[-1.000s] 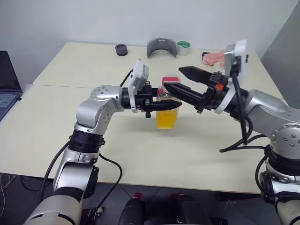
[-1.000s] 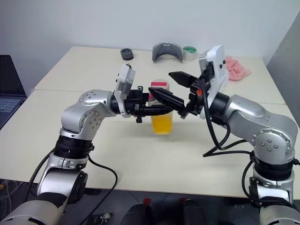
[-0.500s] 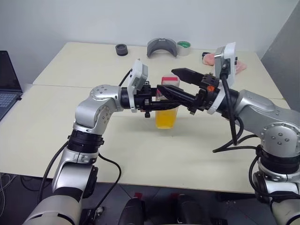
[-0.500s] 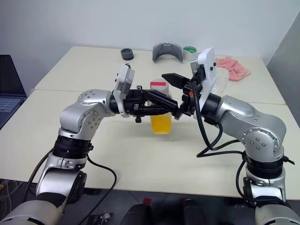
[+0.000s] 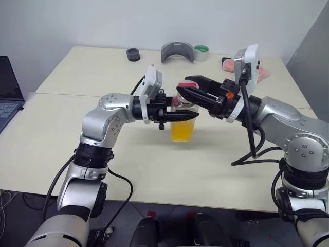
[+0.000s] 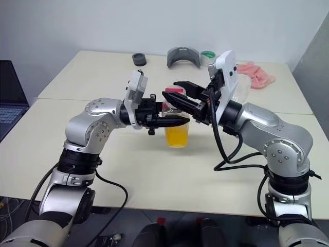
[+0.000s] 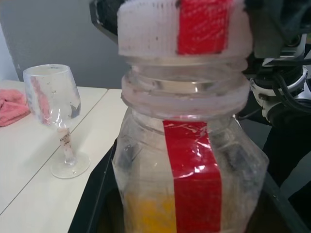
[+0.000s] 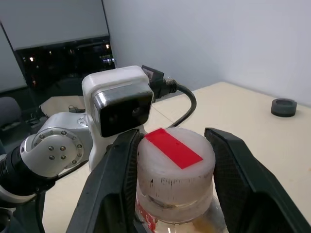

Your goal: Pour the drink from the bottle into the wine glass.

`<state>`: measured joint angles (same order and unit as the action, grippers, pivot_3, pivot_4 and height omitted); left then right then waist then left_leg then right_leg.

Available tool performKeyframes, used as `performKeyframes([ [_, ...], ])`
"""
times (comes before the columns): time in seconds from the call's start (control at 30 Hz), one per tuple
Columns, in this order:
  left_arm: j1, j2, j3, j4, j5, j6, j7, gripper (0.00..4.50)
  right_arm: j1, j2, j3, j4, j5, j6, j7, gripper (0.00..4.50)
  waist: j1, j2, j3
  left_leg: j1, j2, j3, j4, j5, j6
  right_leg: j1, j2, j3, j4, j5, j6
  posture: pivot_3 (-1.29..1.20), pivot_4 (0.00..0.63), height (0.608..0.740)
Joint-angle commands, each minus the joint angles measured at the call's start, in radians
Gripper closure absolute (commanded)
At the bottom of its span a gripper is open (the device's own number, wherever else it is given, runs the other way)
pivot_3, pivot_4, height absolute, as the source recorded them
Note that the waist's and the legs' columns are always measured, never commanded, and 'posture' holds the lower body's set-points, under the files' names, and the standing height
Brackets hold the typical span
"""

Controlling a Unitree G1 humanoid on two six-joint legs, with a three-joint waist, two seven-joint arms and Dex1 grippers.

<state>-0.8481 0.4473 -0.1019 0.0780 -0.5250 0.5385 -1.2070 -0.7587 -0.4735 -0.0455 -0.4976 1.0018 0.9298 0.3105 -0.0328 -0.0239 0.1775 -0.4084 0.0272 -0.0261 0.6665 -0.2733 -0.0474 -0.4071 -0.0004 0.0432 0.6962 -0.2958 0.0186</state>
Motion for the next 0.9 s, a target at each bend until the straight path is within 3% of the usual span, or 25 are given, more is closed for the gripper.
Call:
performKeyframes([
  [0.03, -0.015, 0.003, 0.027, -0.046, -0.017, -0.009, 0.009, 2.71, -0.016, 0.0, -0.005, -0.026, -0.011, -0.02, 0.013, 2.74, 0.0, 0.0, 0.0, 0.0, 0.0, 0.0, 0.0, 0.0, 0.0, 0.0, 0.0, 0.0, 0.0, 0.0, 0.0, 0.0, 0.15, 0.74],
  [0.3, -0.01, 0.005, 0.026, -0.052, -0.02, -0.009, 0.012, 2.71, -0.082, 0.018, -0.059, 0.01, -0.013, -0.047, -0.021, 2.75, 0.0, 0.0, 0.0, 0.0, 0.0, 0.0, 0.0, 0.0, 0.0, 0.0, 0.0, 0.0, 0.0, 0.0, 0.0, 0.0, 0.15, 0.74],
  [0.6, -0.008, 0.003, 0.025, -0.057, -0.022, -0.012, 0.013, 2.71, -0.025, -0.02, -0.092, -0.018, -0.011, -0.03, -0.046, 2.75, 0.001, 0.0, 0.0, 0.0, 0.0, 0.0, 0.0, 0.0, 0.0, 0.0, -0.001, 0.0, 0.0, 0.0, 0.0, 0.0, 0.15, 0.74],
  [0.77, -0.005, 0.003, 0.025, -0.059, -0.022, -0.013, 0.012, 2.71, 0.2, -0.087, -0.196, -0.088, -0.064, -0.017, -0.158, 2.75, 0.005, 0.0, 0.0, -0.001, -0.001, -0.001, 0.0, 0.0, 0.0, 0.0, -0.001, 0.0, 0.0, 0.0, 0.0, 0.0, 0.15, 0.74],
  [0.9, -0.011, -0.008, 0.02, -0.048, -0.018, -0.021, 0.011, 2.71, 0.426, -0.089, -0.169, -0.081, -0.363, -0.112, -0.313, 2.75, 0.005, 0.0, 0.0, -0.001, -0.002, 0.0, 0.0, 0.0, 0.0, 0.0, -0.001, 0.001, -0.001, 0.0, 0.0, 0.0, 0.15, 0.74],
])
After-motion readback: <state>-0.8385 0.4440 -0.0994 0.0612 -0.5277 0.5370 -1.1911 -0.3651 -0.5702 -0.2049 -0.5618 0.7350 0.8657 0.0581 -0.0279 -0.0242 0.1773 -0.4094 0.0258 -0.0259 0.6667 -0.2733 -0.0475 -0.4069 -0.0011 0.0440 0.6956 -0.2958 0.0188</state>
